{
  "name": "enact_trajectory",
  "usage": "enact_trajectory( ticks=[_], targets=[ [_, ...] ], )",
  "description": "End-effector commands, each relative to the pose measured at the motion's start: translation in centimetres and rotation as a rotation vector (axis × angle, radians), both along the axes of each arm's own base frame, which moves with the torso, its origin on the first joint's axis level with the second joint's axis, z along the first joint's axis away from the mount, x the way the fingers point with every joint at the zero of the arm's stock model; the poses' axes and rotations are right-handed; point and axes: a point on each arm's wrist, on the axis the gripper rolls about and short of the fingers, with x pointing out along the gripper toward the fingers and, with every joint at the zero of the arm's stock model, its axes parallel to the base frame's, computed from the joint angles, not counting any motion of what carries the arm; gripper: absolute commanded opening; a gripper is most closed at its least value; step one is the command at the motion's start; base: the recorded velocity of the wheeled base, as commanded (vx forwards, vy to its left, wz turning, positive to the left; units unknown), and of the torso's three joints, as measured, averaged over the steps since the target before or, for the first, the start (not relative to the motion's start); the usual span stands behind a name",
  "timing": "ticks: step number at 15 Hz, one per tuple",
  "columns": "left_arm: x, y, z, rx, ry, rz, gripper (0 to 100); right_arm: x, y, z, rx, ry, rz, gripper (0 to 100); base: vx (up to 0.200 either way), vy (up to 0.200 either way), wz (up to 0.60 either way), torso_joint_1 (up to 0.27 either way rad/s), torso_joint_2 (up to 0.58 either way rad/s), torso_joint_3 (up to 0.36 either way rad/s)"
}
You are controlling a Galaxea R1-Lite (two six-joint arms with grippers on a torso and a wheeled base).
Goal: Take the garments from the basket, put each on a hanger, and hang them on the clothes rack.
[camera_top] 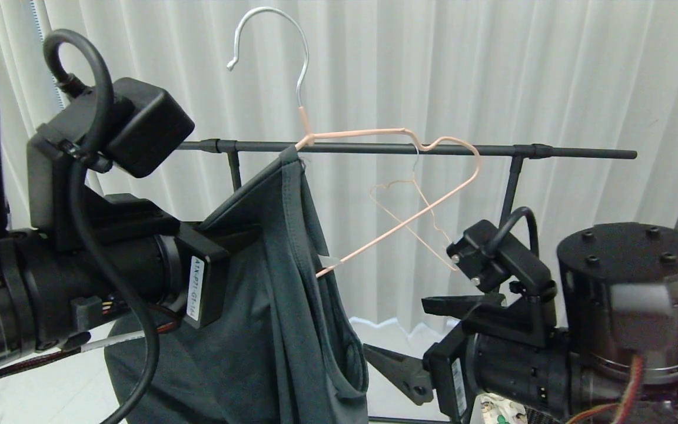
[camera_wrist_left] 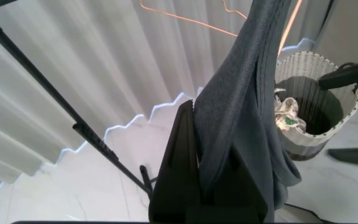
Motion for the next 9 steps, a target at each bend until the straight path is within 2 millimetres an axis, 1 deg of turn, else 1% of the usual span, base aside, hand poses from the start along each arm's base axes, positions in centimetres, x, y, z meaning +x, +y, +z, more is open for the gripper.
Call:
enact_trajectory(
  ticks=[1, 3, 5, 9],
  targets=[
    [-0.1, -0.1, 0.1, -0.002, -0.001, -0.008, 0, 0.5, 2.1, -1.8, -0.049, 0.019, -0.001, 100, 0.000, 0.000, 0.00, 0.000, 0.00, 0.000],
    [0.0, -0.2, 0.2, -0.015, -0.014, -0.008, 0, 0.2, 2.8, -2.6, -0.076, 0.026, 0.007, 100, 0.000, 0.000, 0.00, 0.000, 0.00, 0.000],
    [-0.2, -0.3, 0.3, -0.022, -0.020, -0.017, 0, 0.4, 3.4, -3.7, -0.117, 0.027, -0.022, 100, 0.000, 0.000, 0.00, 0.000, 0.00, 0.000],
    [-0.3, -0.4, 0.3, -0.025, -0.017, -0.023, 0, 0.5, 3.4, -4.5, -0.157, 0.036, -0.041, 100, 0.000, 0.000, 0.00, 0.000, 0.00, 0.000]
  ],
)
